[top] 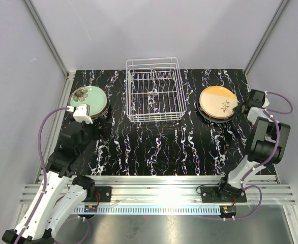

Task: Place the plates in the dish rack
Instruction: Grab a plate with the right arm

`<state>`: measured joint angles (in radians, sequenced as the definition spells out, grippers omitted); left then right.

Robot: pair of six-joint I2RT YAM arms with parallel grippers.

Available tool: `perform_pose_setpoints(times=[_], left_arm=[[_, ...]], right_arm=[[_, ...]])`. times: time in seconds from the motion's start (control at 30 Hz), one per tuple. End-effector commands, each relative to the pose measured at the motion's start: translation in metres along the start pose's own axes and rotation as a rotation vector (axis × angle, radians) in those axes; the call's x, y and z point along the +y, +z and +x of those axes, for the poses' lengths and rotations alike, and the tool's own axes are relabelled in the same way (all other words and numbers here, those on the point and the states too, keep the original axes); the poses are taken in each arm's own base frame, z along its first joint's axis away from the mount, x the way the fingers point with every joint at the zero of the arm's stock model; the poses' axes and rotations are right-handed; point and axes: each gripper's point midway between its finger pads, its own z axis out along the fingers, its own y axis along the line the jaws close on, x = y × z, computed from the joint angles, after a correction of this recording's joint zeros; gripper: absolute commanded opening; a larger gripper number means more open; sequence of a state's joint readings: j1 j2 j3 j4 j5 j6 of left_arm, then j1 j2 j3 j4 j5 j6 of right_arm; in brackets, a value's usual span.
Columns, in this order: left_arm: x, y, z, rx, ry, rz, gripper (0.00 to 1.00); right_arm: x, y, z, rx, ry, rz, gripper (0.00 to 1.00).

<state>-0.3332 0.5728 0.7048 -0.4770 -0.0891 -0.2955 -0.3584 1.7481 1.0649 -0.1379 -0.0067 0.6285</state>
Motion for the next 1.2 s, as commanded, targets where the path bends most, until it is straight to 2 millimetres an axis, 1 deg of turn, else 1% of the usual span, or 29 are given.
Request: perform_pose_setpoints(times=[0.0,0.1,0.17,0.37,0.4,0.53,0.6,0.7,0.73,0.77,0.83,0.9,0.93,0.97,1.0,1.17], left_arm=[[-0.01,-0.003,-0.02,-0.053,0.004,0.036,0.99],[-0.009,-0.004,-0.02,-0.056,0.004,0.036,0.99],[-0.009,-0.004,-0.02,-0.055,0.002,0.035,0.99],[-0.009,-0.004,-0.02,-0.059,0.002,0.037,0.99],[-0.01,-0.004,-0.021,-0.059,0.002,0.038,0.99],[-0.01,-0.005,-0.022,-0.066,0.001,0.04,0.99],[-0.01,-0.005,-0.021,-0.064,0.002,0.041,0.99],[-0.01,-0.005,-0.021,-0.066,0.001,0.042,0.99],[-0.011,-0.006,-0.021,-0.067,0.0,0.044,0.99],[-0.011,-0.006,-0.022,-0.068,0.0,0.046,0.99],[-0.011,-0.005,-0.021,-0.065,0.0,0.045,0.99],[-0.011,-0.006,-0.021,-0.068,0.0,0.046,0.99],[-0.011,-0.006,-0.022,-0.069,0.0,0.047,0.99],[-0.011,-0.006,-0.022,-0.069,0.0,0.047,0.99],[-0.011,-0.006,-0.022,-0.069,0.0,0.047,0.99],[-0.012,-0.006,-0.021,-0.07,0.002,0.051,0.99]], right_arm=[[0.006,-0.006,-0.011,-0.028,-0.017,-0.005,0.25],[0.004,-0.012,-0.012,-0.03,-0.025,0.009,0.23],[0.002,-0.017,-0.012,-0.03,-0.032,0.017,0.18],[-0.001,-0.02,-0.005,-0.004,-0.036,0.024,0.14],[-0.001,-0.02,-0.005,-0.002,-0.036,0.022,0.1],[0.0,-0.025,-0.004,0.003,-0.034,0.02,0.04],[0.001,-0.029,-0.006,0.0,-0.036,0.019,0.05],[0.002,-0.034,-0.01,-0.004,-0.046,0.022,0.11],[0.004,-0.036,-0.012,-0.008,-0.049,0.019,0.15],[0.003,-0.036,-0.011,-0.002,-0.049,0.022,0.23],[0.003,-0.036,-0.01,0.001,-0.054,0.022,0.24],[0.003,-0.037,-0.01,0.002,-0.052,0.021,0.22],[0.003,-0.036,-0.009,0.008,-0.054,0.022,0.2],[0.003,-0.035,-0.008,0.01,-0.055,0.021,0.14],[0.002,-0.034,-0.007,0.015,-0.057,0.023,0.12],[0.001,-0.032,-0.005,0.02,-0.055,0.027,0.14]])
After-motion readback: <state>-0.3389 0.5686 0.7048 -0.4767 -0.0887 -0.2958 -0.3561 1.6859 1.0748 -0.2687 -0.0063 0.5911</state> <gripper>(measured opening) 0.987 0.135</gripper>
